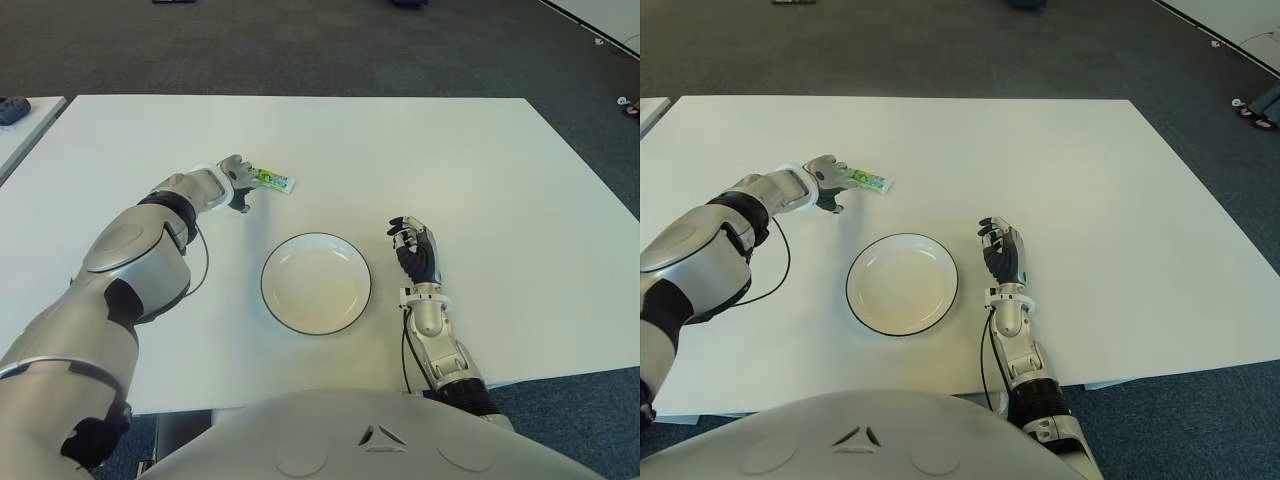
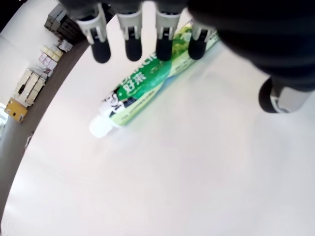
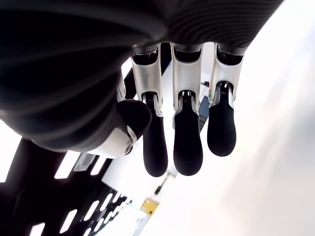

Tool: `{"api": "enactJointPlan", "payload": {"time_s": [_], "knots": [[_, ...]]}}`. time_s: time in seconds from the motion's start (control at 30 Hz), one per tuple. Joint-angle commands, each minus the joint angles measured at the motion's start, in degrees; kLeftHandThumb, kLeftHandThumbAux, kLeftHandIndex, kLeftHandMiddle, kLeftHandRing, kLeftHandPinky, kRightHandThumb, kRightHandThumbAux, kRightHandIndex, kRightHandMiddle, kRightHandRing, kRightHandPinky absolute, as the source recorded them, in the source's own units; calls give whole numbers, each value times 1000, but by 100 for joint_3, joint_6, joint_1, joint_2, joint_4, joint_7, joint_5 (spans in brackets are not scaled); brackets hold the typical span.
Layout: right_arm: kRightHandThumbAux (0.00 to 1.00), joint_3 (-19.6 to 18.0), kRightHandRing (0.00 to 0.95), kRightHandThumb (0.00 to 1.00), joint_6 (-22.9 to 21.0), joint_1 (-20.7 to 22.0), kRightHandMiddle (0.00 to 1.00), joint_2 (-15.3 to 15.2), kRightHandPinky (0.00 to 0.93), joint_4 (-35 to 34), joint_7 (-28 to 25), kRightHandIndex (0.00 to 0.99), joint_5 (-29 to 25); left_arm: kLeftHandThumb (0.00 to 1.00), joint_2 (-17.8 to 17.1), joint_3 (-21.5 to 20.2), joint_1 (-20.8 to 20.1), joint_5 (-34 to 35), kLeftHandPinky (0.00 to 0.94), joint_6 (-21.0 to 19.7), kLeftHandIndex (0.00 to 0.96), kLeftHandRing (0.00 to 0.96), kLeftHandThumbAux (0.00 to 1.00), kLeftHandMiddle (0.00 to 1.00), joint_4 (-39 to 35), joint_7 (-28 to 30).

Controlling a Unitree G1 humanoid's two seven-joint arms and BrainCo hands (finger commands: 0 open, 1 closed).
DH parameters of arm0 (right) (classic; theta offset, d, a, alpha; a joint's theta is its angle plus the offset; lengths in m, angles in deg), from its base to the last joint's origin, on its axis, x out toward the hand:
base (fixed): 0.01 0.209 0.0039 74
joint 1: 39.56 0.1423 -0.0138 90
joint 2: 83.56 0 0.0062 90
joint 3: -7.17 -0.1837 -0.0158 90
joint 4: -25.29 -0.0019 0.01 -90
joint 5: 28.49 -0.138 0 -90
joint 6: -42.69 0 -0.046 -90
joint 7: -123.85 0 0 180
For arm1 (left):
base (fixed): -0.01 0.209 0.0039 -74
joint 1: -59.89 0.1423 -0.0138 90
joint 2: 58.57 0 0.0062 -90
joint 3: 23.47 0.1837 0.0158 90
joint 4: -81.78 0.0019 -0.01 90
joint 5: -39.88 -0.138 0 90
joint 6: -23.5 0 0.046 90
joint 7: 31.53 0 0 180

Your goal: Put the toothpaste on the table into the plate.

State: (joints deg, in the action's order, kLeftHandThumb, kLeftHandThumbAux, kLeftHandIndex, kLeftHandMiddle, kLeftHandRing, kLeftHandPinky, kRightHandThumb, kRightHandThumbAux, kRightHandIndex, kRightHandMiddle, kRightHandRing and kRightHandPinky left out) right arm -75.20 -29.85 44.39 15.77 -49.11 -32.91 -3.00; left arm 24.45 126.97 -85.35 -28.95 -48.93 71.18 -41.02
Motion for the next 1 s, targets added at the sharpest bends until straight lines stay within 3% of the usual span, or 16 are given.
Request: {"api": "enactJointPlan", "payload": {"time_s": [0.03, 0.3, 0.57, 0.8, 1.0], "knots": [[700, -3, 650, 827, -123, -62, 525, 33, 641, -79, -49, 367, -16, 425, 113, -259, 10, 276, 24, -79, 0, 0, 294, 17, 90, 421], [687, -8, 702, 841, -124, -124, 500, 50, 730, -183, -40, 426, -17, 449, 231, -870, 50, 920, 70, -169, 0, 0, 304, 7, 93, 1055], [698, -16, 677, 828, -65, -103, 532, 24, 660, -127, -8, 371, 6, 509, 271, -1478, 160, 1549, 186, -307, 0, 57, 317, 30, 70, 1534], [687, -6, 740, 838, 16, -75, 506, 16, 773, -65, 54, 418, 21, 585, 229, -1911, 282, 1986, 228, -299, 0, 96, 334, 44, 46, 1875], [682, -21, 791, 843, 9, -62, 491, 48, 804, -33, -1, 439, -90, 618, 196, -2148, 389, 2236, 232, -314, 12, 125, 339, 72, 32, 2209]]}}
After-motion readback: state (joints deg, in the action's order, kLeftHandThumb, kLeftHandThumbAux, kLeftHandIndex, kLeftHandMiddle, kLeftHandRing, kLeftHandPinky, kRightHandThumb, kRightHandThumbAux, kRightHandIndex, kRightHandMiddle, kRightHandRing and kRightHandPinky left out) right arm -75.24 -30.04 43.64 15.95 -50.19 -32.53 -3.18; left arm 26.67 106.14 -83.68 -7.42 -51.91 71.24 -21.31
